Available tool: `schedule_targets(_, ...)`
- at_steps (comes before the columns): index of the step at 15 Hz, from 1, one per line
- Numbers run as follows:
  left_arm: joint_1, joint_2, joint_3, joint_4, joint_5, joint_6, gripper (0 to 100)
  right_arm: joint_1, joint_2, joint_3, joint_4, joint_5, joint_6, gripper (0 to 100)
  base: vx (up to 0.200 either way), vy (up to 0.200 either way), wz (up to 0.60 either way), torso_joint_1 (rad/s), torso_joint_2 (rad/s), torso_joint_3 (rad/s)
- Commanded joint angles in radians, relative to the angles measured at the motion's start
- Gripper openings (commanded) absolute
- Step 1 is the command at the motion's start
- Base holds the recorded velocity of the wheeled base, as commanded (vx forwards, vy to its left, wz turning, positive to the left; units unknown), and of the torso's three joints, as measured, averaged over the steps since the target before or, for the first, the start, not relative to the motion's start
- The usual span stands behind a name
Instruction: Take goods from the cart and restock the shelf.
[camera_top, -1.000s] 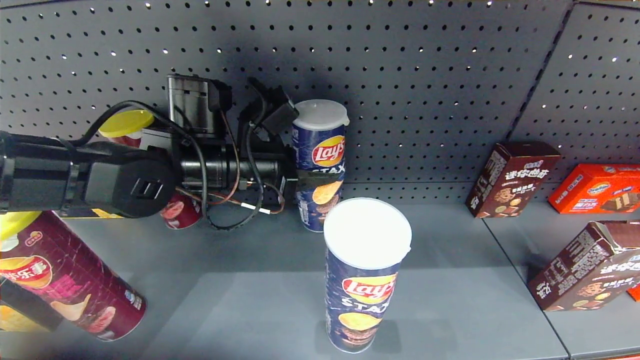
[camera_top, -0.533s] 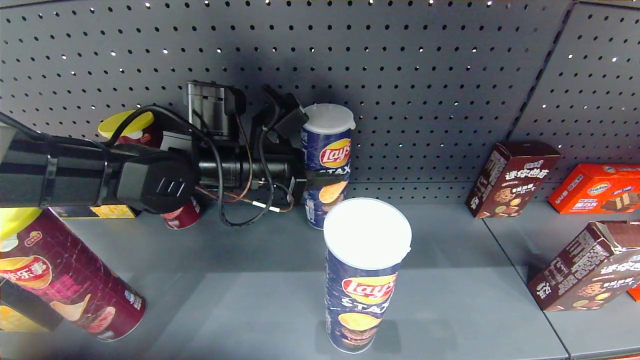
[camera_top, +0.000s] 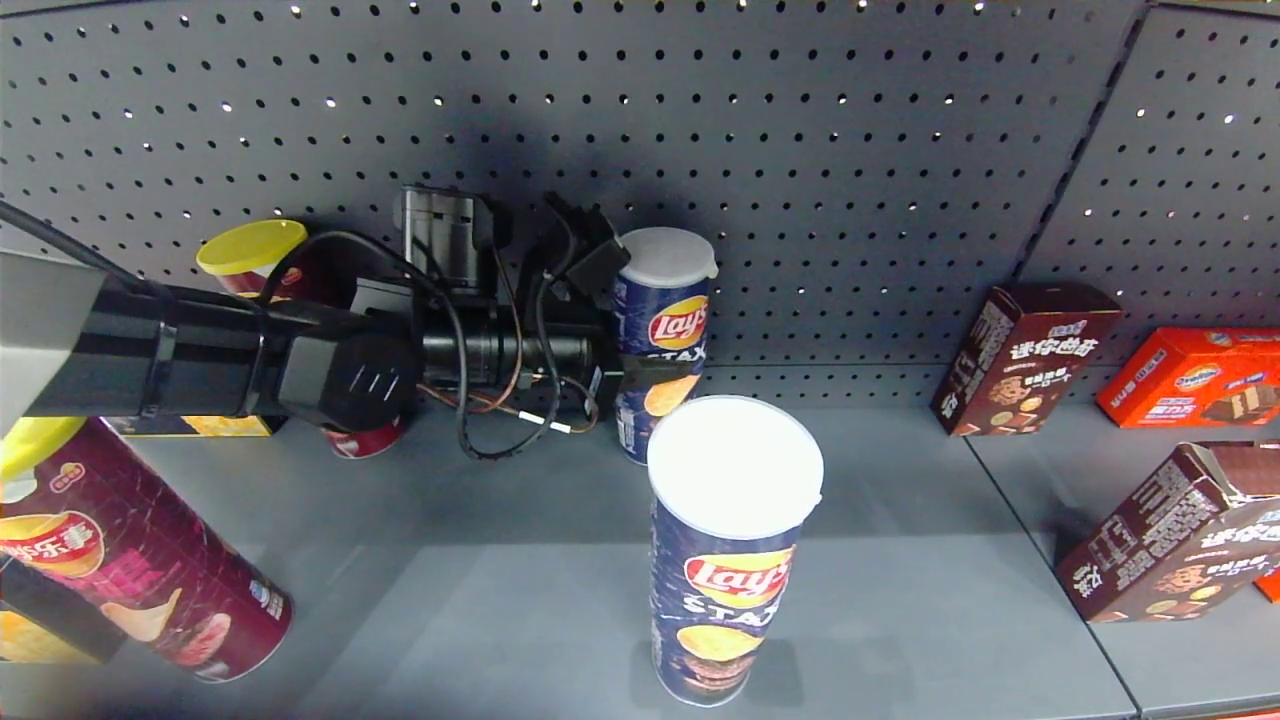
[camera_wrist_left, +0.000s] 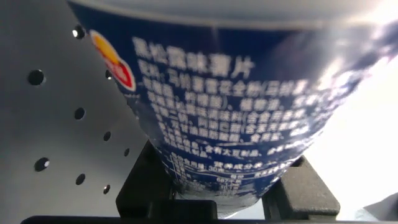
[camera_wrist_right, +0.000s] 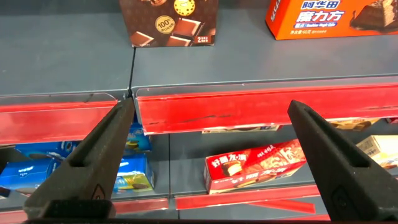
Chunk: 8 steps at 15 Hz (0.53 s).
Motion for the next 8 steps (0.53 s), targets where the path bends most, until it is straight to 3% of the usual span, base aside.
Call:
schedule_targets(1,0.0,0.011,0.005,-0.017,0.001,0.002,0,0.0,0.0,0.0,-0.001,0.0,-0.001,100,0.0,0.0,0.0,0.0,0.0,0.0)
schedule_targets(2,-0.001,0.014,0.008,-0.03,-0.001,0.003,0,0.0,0.002,0.0,-0.001,0.0,-0.001,100,0.0,0.0,0.0,0.0,0.0,0.0)
schedule_targets(3,-0.001,0.014,0.006,-0.033,0.004,0.003,100,0.0,0.0,0.0,-0.001,0.0,-0.001,100,0.0,0.0,0.0,0.0,0.0,0.0)
schedule_targets(8,-0.007,-0.015,0.012,-0.034,0.005,0.003,100,0.0,0.0,0.0,-0.001,0.0,-0.001,100,0.0,0.0,0.0,0.0,0.0,0.0)
